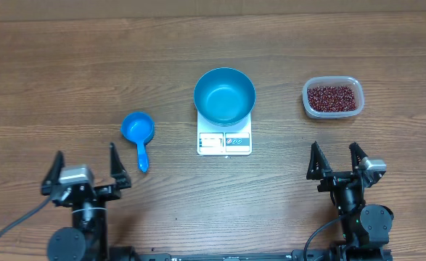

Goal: Scoop item into bowl and weigh 150g on scale
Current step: 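Raise the left arm and move the left gripper above the blue scoop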

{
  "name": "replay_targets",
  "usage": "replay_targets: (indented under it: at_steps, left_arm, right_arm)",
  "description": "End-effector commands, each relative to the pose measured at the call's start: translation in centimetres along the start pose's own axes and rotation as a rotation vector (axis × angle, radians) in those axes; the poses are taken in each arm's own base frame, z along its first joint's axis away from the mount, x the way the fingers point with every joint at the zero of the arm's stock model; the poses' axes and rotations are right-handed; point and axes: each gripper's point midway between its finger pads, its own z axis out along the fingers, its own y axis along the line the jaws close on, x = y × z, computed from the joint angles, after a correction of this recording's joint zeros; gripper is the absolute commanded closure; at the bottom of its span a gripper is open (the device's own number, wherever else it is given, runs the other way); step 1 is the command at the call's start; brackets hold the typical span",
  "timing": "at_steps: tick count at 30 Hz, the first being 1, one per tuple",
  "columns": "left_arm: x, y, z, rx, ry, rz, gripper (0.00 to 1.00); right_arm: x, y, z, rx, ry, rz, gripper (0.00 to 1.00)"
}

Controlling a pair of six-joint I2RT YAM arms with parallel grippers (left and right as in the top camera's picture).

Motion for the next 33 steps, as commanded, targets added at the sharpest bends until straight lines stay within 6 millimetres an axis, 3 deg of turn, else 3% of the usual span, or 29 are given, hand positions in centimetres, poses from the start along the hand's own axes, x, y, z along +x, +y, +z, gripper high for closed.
replay_targets:
  at_steps: [1,8,17,26,33]
  left_arm:
    - [-3.7,1.2,0.1,-0.075,0.011,0.039,0.0]
    - [-8.4,0.8,3.2,-0.077,0.096,0.062,0.0]
    - [-10.8,-0.2,9.4,-0.071,0.274,0.092,0.0]
    - [-9.1,-1.5,14.7,-0.04,0.55,0.122,0.0]
    - [-5.8,-1.8,17.4,-0.041,0.751,0.141,0.0]
  right_arm:
    - [0.3,0.1,0.0,-0.006,0.0,0.001,0.0]
    - [0.2,0.1,0.0,-0.006,0.0,0.001,0.0]
    - [0.3,0.1,0.0,-0.006,0.0,0.001,0.0]
    - [0.3,0.1,0.0,-0.006,0.0,0.001,0.0]
    - [0.3,0.1,0.0,-0.006,0.0,0.001,0.0]
